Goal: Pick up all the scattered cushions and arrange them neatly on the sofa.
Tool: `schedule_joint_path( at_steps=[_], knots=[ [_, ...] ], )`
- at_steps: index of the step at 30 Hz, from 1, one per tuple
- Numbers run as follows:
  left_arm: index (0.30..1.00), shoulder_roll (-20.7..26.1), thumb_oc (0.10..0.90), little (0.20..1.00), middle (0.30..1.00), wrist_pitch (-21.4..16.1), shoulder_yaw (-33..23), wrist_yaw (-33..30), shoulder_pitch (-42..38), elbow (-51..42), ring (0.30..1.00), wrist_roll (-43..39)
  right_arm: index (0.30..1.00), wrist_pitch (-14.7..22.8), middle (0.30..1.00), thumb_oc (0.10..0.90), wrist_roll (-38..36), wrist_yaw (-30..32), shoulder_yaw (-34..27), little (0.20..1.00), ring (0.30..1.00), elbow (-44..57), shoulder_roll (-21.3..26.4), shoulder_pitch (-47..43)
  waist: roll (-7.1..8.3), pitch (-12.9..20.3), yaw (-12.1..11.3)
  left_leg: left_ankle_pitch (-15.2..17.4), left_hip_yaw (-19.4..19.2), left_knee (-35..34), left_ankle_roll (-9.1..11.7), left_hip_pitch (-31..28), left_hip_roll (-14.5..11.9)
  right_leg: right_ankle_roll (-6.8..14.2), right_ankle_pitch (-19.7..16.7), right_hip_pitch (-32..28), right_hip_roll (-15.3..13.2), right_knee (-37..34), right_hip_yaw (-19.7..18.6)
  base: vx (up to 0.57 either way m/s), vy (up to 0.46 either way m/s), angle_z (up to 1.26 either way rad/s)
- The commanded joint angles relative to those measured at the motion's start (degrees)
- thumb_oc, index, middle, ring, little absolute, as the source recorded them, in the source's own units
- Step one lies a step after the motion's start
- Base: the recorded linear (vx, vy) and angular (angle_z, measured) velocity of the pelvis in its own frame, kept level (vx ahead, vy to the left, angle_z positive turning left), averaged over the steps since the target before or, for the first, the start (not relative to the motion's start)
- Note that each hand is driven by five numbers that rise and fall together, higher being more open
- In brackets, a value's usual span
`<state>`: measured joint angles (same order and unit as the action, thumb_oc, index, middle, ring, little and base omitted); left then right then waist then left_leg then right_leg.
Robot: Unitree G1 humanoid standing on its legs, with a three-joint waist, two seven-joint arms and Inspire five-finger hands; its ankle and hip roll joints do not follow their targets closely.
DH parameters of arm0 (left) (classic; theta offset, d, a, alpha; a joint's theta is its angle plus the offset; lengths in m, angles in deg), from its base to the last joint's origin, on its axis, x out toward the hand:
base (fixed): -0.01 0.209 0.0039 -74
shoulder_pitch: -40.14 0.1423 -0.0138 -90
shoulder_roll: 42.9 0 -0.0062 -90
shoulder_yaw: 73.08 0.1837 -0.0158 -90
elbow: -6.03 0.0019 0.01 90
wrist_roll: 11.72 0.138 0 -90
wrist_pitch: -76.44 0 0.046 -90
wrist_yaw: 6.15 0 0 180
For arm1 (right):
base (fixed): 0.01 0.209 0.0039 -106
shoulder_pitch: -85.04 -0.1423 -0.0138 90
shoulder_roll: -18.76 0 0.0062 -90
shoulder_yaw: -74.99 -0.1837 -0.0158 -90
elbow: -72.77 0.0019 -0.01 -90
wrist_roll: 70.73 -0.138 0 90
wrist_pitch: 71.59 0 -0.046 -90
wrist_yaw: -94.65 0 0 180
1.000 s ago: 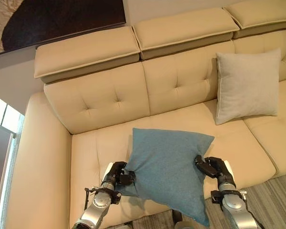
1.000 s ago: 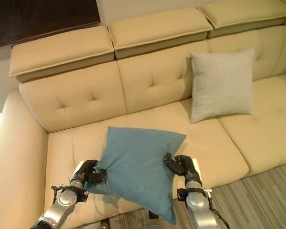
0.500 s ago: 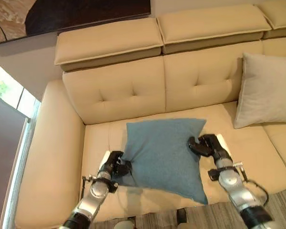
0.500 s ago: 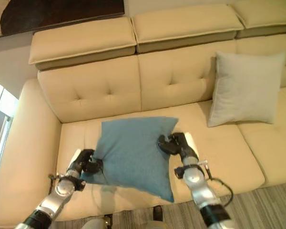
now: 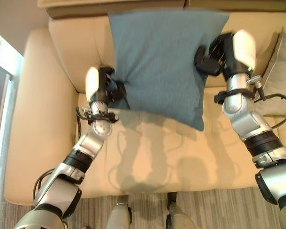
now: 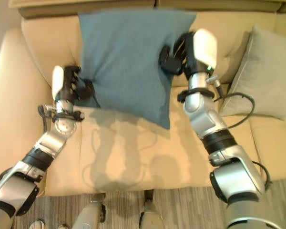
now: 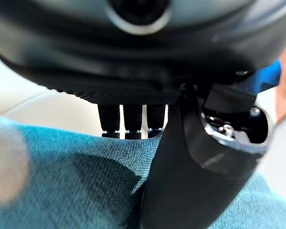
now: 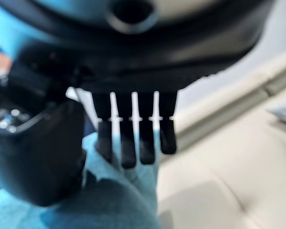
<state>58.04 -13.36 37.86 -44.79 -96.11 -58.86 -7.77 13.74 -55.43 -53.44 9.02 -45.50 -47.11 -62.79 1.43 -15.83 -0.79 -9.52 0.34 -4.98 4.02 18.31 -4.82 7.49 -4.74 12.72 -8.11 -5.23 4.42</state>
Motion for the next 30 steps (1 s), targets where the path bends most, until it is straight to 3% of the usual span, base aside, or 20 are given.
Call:
schedule_joint_path(
  at_steps=[1,4,8,10,11,12,14,17,20,22,25,26,30],
  knots=[
    [0.3,0.78,0.4,0.3,0.3,-7.6,0.58,-11.2,-14.09,-1.78,0.3,6.48,0.3,3.67,0.3,0.4,3.83,8.96,3.91,0.3,0.3,0.41,2.12,-14.82,2.78,1.07,-1.48,3.55,1.58,0.54,2.66,3.32,0.26,1.18,4.87,0.92,-0.72,4.69,-1.14,-0.04,-0.039,-0.08],
    [0.3,-0.79,0.4,0.3,0.3,-7.08,2.39,-12.24,-16.68,5.26,0.3,3.61,0.3,3.32,0.3,0.4,1.73,9.67,6.72,0.3,0.3,-5.43,1.56,-18.3,3.33,0.69,-1.4,2.98,1.54,0.49,2.89,4.97,-0.07,1.31,4.03,2.37,-0.68,4.24,-1.13,-0.04,-0.038,-0.01],
    [0.3,-5.43,0.4,0.3,0.3,-5.52,5.95,-11.0,-20.23,20.6,0.3,-2.97,0.3,4.01,0.3,0.4,-8.29,6.07,10.97,0.3,0.3,-17.29,-1.96,-23.14,4.72,-1.05,-1.29,1.85,2.06,0.1,3.57,7.86,-0.76,1.58,2.72,4.83,-0.23,2.72,-0.77,-0.04,-0.042,0.19],
    [0.331,-5.45,0.42,0.331,0.331,-5.61,5.93,-11.01,-20.44,20.76,0.331,-3.01,0.3,4.15,0.3,0.4,-8.38,6.08,11.1,0.3,0.3,-17.53,-1.94,-23.41,4.63,-0.96,-1.25,1.5,2.11,-0.01,3.53,8.19,-0.76,1.59,2.45,5.15,-0.21,2.65,-0.75,0.0,-0.015,-0.1],
    [0.731,-7.09,0.687,0.731,0.731,-6.35,6.94,-8.48,-20.73,24.68,0.731,-5.99,0.455,4.84,0.455,0.504,-14.59,2.61,12.85,0.455,0.455,-22.59,-3.21,-24.74,5.29,-1.39,-1.31,1.42,2.3,-0.02,3.83,8.82,-0.95,1.64,2.21,5.52,0.01,2.06,-0.66,-0.01,-0.032,-0.5],
    [0.9,-9.15,0.8,0.9,0.9,-5.91,8.61,-6.01,-21.79,31.32,0.9,-8.53,0.9,5.73,0.9,0.8,-21.43,2.39,12.0,0.9,0.9,-28.08,-5.66,-26.27,5.72,-1.78,-1.04,1.09,2.53,-0.02,3.97,9.8,-1.06,1.64,1.76,6.38,0.19,1.65,-0.76,-0.01,-0.034,-0.35],
    [0.9,-11.71,0.8,0.9,0.9,-6.84,7.38,-0.58,-19.13,33.55,0.9,-15.12,0.9,5.61,0.9,0.8,-26.22,2.56,9.28,0.9,0.9,-30.45,-7.76,-25.61,5.92,-2.19,-0.98,0.96,2.89,-0.02,3.95,10.36,-1.06,1.61,1.45,6.91,0.44,1.3,-0.89,0.0,-0.011,0.14],
    [0.9,-13.6,0.8,0.9,0.9,-6.9,7.86,3.39,-18.52,37.75,0.9,-17.66,0.9,5.55,0.9,0.8,-28.0,1.8,8.01,0.9,0.9,-33.25,-8.44,-26.16,5.97,-2.39,-1.11,0.8,3.24,-0.02,3.97,10.82,-1.05,1.6,1.24,7.19,0.51,1.07,-0.69,0.01,-0.009,0.24],
    [0.9,-13.32,0.8,0.9,0.9,-7.17,7.85,5.45,-16.2,35.48,0.9,-17.73,0.9,5.66,0.9,0.8,-28.07,2.01,7.37,0.9,0.9,-31.45,-7.43,-26.03,5.81,-2.29,-1.27,0.64,3.56,-0.02,3.97,11.31,-0.87,1.61,1.12,7.43,0.56,0.8,-0.54,0.02,0.005,0.11],
    [0.9,-13.97,0.8,0.9,0.9,-8.12,4.68,6.9,-10.38,30.89,0.9,-21.91,0.9,6.85,0.9,0.8,-27.87,5.47,2.15,0.9,0.9,-24.08,-5.74,-22.25,5.3,-2.15,-1.52,1.25,3.95,-0.02,3.93,10.7,-0.41,1.48,1.73,6.64,0.55,0.62,-0.17,0.05,-0.007,0.03],
    [0.9,-13.59,0.8,0.9,0.9,-8.07,3.03,7.14,-8.34,29.69,0.9,-22.69,0.9,7.31,0.9,0.8,-26.88,7.46,-2.22,0.9,0.9,-19.4,-4.78,-18.95,4.73,-2.17,-1.72,1.56,4.09,-0.02,3.86,10.13,-0.17,1.43,2.06,5.85,0.48,0.62,0.14,0.04,0.0,0.0],
    [0.9,-12.42,0.8,0.9,0.9,-8.94,0.88,7.59,-5.06,25.45,0.9,-24.41,0.9,7.01,0.9,0.8,-24.98,9.48,-6.28,0.9,0.9,-14.81,-3.55,-15.39,4.22,-2.02,-2.14,1.98,4.25,-0.02,3.72,9.37,0.16,1.36,2.51,4.91,0.39,0.59,0.35,0.03,0.002,0.03],
    [0.9,-10.91,0.8,0.9,0.9,-9.11,-3.09,8.22,-0.52,21.19,0.9,-28.47,0.9,6.27,0.9,0.8,-22.51,11.65,-12.74,0.9,0.9,-9.09,-3.35,-8.23,3.37,-1.82,-2.56,2.16,4.33,-0.02,3.4,8.06,0.49,1.21,2.78,3.59,0.34,0.62,0.7,0.01,0.008,-0.05]
  ],
)
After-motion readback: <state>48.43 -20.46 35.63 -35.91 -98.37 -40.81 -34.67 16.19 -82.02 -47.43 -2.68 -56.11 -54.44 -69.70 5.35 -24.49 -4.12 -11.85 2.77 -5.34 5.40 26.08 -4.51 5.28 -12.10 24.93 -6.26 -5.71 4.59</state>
